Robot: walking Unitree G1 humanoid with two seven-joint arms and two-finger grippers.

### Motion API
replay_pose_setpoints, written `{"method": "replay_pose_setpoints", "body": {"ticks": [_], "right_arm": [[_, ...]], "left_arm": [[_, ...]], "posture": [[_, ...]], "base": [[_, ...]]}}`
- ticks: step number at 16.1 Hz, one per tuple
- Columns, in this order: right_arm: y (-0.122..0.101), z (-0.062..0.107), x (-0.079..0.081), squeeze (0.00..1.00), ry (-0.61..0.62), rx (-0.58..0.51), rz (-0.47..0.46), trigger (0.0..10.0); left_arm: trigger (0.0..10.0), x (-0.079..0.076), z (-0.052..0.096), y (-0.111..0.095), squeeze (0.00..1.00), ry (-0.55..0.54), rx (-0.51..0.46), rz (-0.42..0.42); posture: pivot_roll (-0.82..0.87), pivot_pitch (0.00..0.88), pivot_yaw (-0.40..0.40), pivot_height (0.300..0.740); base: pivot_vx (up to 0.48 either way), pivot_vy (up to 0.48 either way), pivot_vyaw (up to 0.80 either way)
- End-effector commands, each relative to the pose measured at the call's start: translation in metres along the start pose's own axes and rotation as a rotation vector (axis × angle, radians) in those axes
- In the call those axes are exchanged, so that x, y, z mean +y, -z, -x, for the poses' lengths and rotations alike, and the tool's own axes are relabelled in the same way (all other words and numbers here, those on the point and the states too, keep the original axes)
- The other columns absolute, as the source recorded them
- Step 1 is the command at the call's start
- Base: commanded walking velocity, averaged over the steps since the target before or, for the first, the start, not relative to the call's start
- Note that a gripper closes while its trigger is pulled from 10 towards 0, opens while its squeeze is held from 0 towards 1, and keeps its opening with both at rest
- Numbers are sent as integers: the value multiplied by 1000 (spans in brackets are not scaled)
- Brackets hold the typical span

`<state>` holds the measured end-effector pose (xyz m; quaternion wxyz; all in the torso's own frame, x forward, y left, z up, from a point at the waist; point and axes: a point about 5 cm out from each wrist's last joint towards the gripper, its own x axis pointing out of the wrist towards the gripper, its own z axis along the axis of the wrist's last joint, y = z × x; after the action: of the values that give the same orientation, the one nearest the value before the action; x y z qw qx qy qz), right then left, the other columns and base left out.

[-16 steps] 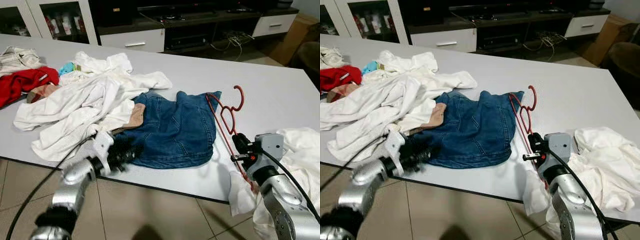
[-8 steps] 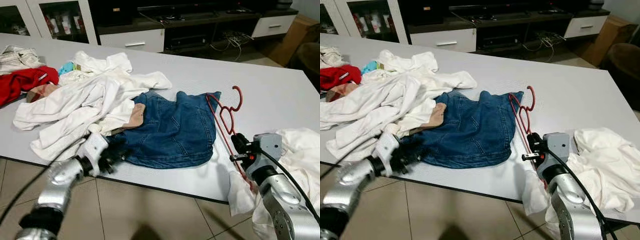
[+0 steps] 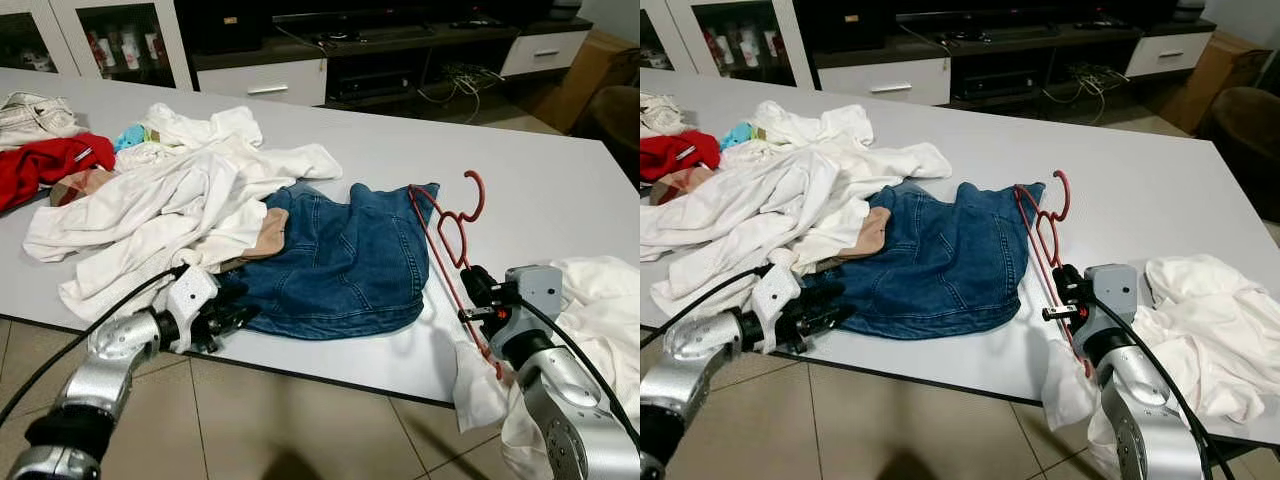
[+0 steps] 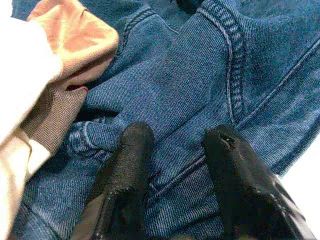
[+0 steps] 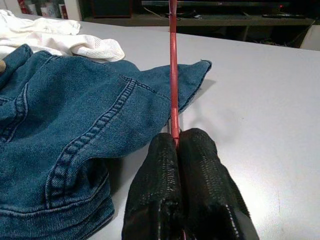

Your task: Hang hanger

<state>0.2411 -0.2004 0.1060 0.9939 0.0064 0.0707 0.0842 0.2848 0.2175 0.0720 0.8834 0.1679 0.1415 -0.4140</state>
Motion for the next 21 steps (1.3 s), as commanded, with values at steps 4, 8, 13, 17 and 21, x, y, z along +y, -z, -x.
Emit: {"method": "replay_pose_setpoints", "body": {"ticks": [4,8,13,17,21], "right_arm": [[0,-2,2,0,-8,7,8,10000],[1,-2,3,0,-4,4,5,10000],[1,-3,3,0,-3,5,5,10000],[0,-3,1,0,2,1,8,10000],[0,-4,1,0,5,0,7,10000]], "left_arm": [[10000,-22,-1,12,0,179,77,81],[10000,-50,-10,3,0,330,40,110],[10000,-41,-21,-12,0,218,-34,18],[10000,-7,-20,-45,0,15,-195,-122],[10000,-6,-18,-52,0,63,-206,-231]], "posture": [[-70,0,-26,740],[-74,0,-21,740],[-75,0,-24,740],[-81,0,-23,740],[-83,0,-17,740]], "base": [[0,0,0],[0,0,0],[0,0,0],[0,0,0],[0,0,0]]}}
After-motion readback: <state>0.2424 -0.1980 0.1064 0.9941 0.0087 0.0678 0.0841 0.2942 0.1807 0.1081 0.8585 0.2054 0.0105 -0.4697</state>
